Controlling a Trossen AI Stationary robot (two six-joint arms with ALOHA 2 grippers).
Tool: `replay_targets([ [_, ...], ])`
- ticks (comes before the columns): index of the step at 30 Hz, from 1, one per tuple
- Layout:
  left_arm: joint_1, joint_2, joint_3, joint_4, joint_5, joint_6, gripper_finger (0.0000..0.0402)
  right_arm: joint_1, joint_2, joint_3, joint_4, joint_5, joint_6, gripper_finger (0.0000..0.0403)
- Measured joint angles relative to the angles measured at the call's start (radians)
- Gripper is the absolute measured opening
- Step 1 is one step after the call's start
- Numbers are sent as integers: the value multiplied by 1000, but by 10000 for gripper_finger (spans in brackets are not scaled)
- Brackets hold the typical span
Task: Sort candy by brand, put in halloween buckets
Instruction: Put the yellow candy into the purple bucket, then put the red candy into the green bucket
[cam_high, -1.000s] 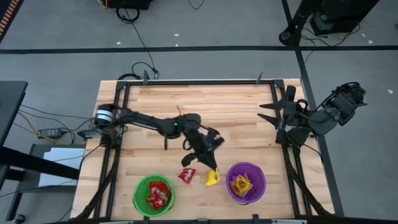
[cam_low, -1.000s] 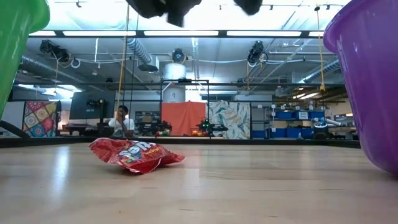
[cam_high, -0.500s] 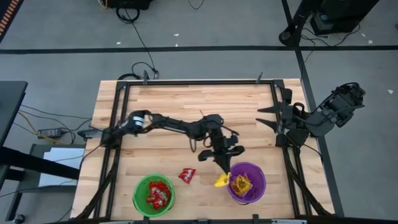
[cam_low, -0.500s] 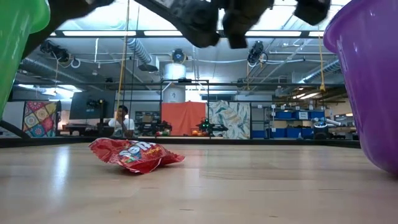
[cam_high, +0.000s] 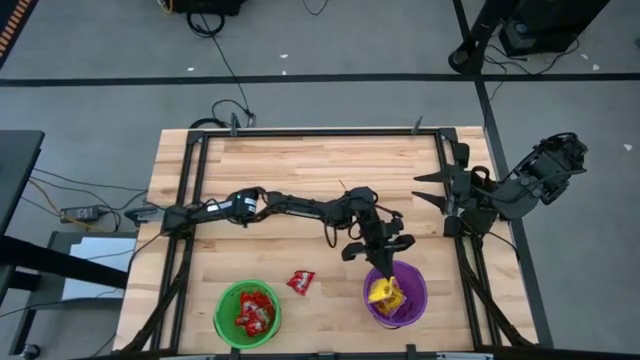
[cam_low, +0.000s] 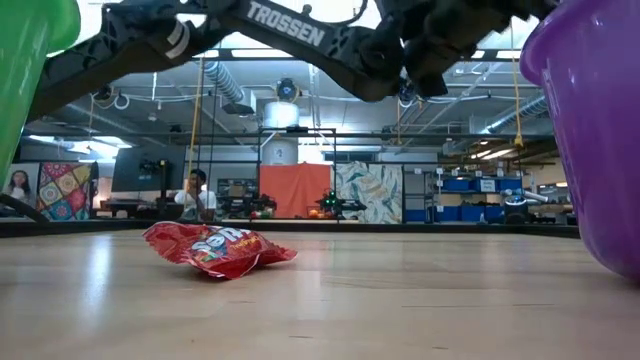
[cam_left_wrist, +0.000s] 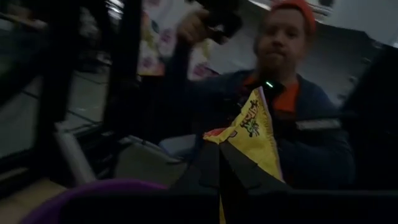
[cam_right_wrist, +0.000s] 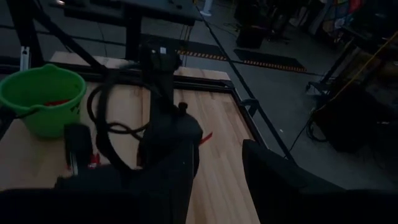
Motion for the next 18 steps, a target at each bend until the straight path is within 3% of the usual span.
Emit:
replay_targets([
  [7,9,28,15,-15,-172,28,24,0,0,0,1,0,0,150],
  [18,18,29,15,-16,-95,24,120,0,0,0,1,0,3,150],
])
